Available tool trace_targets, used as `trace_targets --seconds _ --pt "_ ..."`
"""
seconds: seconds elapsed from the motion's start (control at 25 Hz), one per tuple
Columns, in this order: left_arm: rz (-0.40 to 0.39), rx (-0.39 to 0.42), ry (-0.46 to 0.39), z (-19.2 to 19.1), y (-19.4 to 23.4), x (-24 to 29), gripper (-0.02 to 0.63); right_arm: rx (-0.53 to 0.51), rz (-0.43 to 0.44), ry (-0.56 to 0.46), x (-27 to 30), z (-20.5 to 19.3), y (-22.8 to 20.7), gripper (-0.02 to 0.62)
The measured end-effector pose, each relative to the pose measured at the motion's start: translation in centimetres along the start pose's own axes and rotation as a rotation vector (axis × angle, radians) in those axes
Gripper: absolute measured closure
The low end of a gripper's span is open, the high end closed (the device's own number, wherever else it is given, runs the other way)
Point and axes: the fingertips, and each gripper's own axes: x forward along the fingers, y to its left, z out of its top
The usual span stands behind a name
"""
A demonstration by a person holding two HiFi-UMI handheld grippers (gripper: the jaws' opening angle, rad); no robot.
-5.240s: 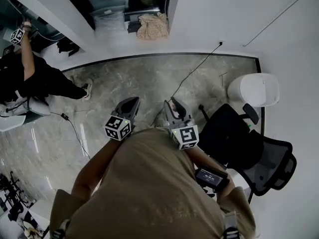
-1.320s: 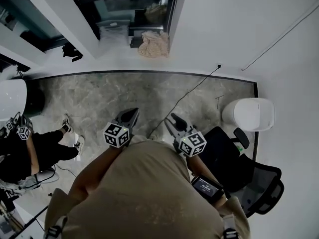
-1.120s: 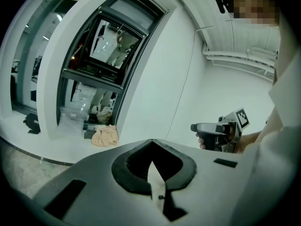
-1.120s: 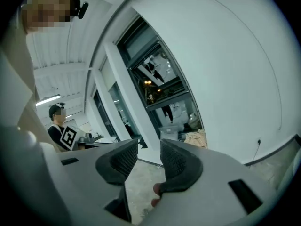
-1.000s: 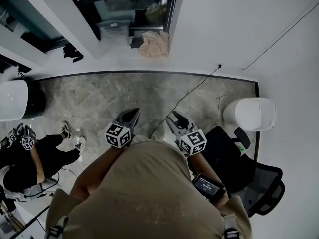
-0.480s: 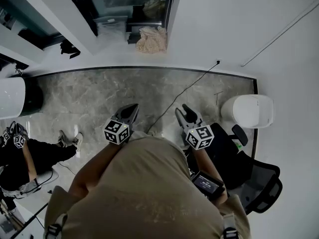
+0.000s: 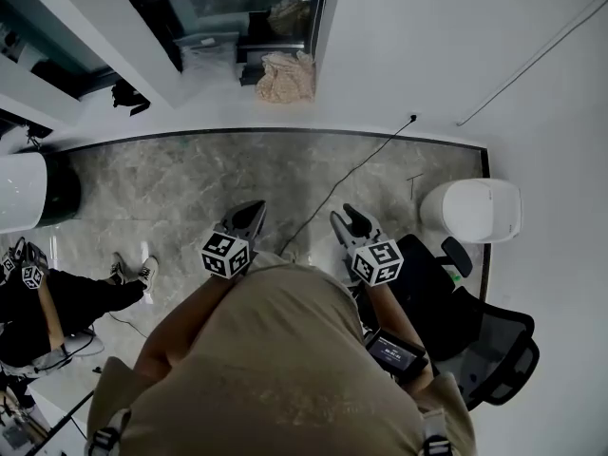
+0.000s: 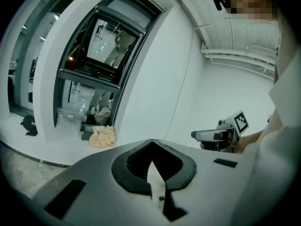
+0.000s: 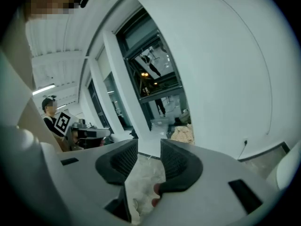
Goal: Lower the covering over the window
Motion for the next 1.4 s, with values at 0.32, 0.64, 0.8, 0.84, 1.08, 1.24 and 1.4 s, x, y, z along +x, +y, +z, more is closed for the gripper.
trace_targets --seconds 0.32,0.64,0.8,0.84,1.08,1.24,1.4 --pt "-0.007 -0.015 -0.011 -0.4 1.1 -1.5 0.594 0.025 0.006 -0.075 0.1 1.7 2.7 0.445" --pt "0.004 -0.016 -0.026 -0.5 4.8 -5.2 0.593 -0.075 0.292 -0.055 3.4 2.1 15.2 0.445" --pt "0.029 -0.027 -0.034 0.0 8.3 -7.9 0.593 -0.155 0.458 -0.029 7.1 3.0 23.5 0.445" --pt "0.033 -0.028 -0.034 0.1 9.0 -8.7 0.594 -0.150 0.456 -0.038 7.9 3.2 24.3 0.445" --pt "0.022 -0.027 -0.010 0.2 12.4 -11.9 0.593 -0.125 0.432 0.022 9.5 1.0 26.3 0.445" --pt "-0.002 -0.020 0.005 0.3 13.6 -12.7 0.594 -0.047 0.339 -0.066 10.9 3.9 24.9 0.445" --pt "-0.013 -0.014 0.009 0.6 14.3 -12.7 0.594 0.004 0.332 -0.113 10.3 4.4 23.9 0.445"
